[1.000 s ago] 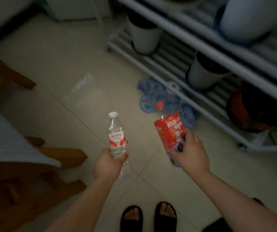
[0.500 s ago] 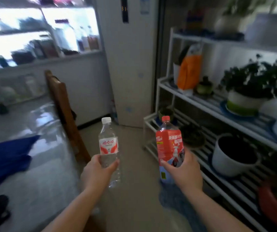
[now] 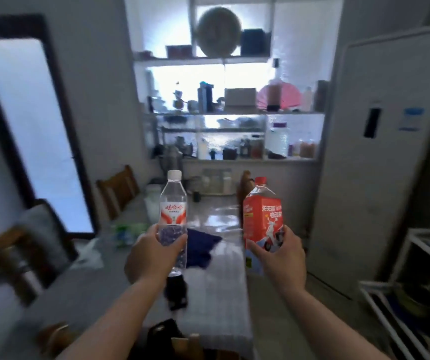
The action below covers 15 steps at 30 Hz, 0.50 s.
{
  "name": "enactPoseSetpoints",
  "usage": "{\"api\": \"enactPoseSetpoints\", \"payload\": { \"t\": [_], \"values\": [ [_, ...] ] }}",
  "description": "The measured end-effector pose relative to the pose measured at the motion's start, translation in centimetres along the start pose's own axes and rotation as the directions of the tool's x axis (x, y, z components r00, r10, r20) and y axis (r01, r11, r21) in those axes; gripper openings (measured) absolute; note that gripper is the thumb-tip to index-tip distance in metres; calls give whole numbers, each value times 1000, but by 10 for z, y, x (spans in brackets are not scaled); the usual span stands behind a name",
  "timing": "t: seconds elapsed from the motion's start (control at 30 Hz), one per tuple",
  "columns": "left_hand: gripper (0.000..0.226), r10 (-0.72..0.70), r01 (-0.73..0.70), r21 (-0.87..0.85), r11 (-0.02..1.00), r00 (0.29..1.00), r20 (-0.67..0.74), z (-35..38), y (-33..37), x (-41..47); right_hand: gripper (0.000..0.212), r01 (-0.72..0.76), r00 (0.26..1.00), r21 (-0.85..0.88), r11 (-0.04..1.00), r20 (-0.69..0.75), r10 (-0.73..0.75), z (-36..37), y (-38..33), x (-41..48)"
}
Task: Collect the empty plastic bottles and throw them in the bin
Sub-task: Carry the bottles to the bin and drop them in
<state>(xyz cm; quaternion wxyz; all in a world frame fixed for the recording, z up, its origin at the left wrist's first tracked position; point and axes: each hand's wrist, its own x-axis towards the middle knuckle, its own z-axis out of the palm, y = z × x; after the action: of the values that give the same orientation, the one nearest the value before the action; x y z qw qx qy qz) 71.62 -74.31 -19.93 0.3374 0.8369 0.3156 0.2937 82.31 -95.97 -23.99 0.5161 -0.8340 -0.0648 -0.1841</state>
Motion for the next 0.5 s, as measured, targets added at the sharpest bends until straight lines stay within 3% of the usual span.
{"api": "enactPoseSetpoints", "payload": {
  "t": [0.17, 0.5],
  "values": [
    [42, -97, 100, 12, 995, 979, -178, -106, -56, 29, 85, 89, 978, 77, 993, 183, -102, 92, -91, -34],
    [52, -233, 293, 58, 954, 852, -469, -295, -202, 65, 95, 242, 878, 217, 946, 366, -309, 264, -257, -163]
  ]
}}
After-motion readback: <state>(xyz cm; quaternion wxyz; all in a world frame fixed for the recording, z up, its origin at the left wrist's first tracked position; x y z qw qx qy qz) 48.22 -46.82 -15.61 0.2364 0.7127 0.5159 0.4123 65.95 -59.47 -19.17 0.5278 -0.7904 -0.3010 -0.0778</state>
